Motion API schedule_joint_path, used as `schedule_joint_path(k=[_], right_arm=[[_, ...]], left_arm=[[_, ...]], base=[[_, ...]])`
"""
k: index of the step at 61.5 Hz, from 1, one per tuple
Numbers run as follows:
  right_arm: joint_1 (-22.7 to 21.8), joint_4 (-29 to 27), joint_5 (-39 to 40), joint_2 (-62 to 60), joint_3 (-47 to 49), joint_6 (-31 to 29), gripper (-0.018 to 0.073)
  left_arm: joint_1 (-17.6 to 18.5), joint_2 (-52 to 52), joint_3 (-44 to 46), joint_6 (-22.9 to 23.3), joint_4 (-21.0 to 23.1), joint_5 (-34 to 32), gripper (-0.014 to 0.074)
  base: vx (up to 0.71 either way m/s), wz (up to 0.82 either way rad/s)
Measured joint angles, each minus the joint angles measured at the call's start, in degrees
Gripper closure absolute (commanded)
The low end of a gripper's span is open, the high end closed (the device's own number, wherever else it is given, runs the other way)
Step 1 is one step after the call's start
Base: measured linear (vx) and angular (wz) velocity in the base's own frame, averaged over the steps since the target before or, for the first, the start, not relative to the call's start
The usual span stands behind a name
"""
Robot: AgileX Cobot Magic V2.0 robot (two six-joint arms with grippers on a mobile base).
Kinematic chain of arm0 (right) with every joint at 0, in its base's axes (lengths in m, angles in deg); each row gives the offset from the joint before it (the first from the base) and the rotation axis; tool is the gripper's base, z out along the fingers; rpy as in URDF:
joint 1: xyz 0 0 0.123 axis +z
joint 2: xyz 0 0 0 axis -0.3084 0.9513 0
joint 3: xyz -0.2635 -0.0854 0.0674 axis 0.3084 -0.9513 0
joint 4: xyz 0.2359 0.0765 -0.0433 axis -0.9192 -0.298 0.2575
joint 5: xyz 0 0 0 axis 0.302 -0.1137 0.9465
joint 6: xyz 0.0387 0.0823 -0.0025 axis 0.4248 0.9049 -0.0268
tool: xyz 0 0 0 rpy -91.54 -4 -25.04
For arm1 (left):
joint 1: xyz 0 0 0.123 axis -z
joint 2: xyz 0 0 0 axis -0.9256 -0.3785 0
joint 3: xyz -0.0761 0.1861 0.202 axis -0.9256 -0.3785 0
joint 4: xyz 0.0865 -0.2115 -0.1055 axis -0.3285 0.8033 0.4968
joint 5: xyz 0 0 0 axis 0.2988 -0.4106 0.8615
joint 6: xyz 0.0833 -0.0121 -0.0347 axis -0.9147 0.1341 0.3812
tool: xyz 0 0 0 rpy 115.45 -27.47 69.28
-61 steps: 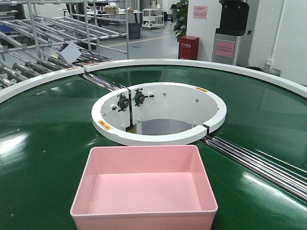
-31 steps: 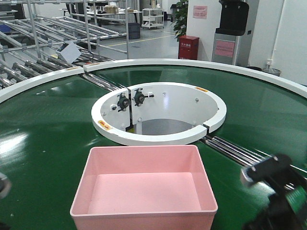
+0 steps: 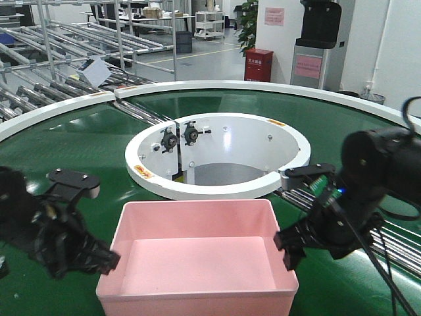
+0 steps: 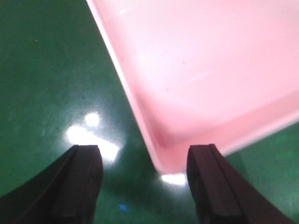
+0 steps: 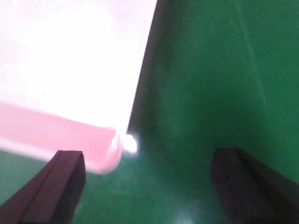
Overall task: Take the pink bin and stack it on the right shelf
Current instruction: 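Lower both grippers onto opposite side walls of the pink bin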
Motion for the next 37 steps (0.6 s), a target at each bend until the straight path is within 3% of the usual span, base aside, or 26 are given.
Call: schedule_joint_path(k=[15,27,37], right_arm=[[0.0,0.0,-3.7,10.6,13.0,4.0,-0.0026],[0.0,0.1,-4.0,17.4,18.3,5.2,-0.0025],[0.0,0.1,-3.3,21.5,20.3,6.2,-0.0025]], left_arm=[[0.0,-12.6,11.8,8.2,-0.9,3.3,0.0071],[0.1,-19.0,17.6,14.9,-4.4,4.5,0.0073],[0.1,-21.5,19.1,17.6,-7.6,4.5,0.0073]], base=[[0.00,0.00],[0.00,0.00],[0.00,0.00]])
